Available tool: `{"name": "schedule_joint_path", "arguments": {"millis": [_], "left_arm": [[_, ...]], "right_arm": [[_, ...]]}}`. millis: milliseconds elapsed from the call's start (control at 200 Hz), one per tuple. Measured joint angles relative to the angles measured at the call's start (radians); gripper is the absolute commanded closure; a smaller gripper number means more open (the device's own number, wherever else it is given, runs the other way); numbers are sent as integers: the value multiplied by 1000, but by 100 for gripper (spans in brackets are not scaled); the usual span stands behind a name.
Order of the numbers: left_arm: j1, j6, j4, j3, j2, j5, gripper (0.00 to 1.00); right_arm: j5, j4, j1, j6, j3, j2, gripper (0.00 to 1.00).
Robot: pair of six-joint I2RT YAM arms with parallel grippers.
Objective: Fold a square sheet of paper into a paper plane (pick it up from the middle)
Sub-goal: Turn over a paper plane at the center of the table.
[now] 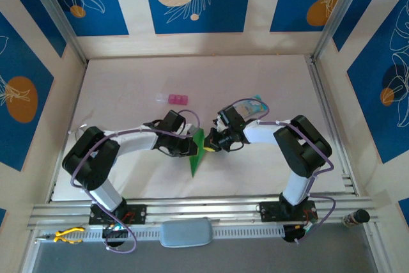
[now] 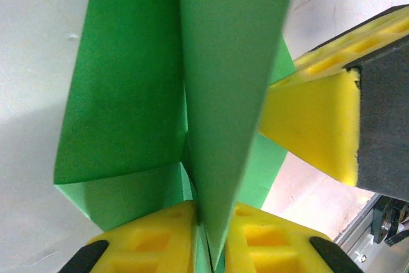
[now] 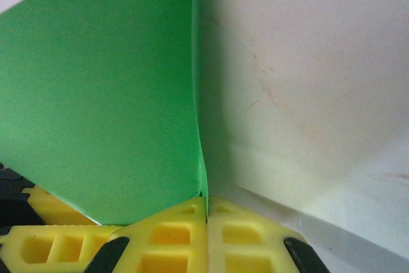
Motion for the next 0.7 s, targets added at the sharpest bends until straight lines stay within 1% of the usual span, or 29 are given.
{"name": "schedule_joint_path", "arguments": {"millis": [325, 570, 700], "left_arm": [[-28, 36, -66, 48, 28, -69, 82], [-45, 47, -88, 52, 40, -115, 82], [-49, 47, -88, 53, 42, -121, 86]], "right_arm": [[-3, 5, 0, 0, -1, 0, 99], [-3, 5, -1, 0, -7, 2, 99], [-3, 6, -2, 0, -8, 2, 99]]}}
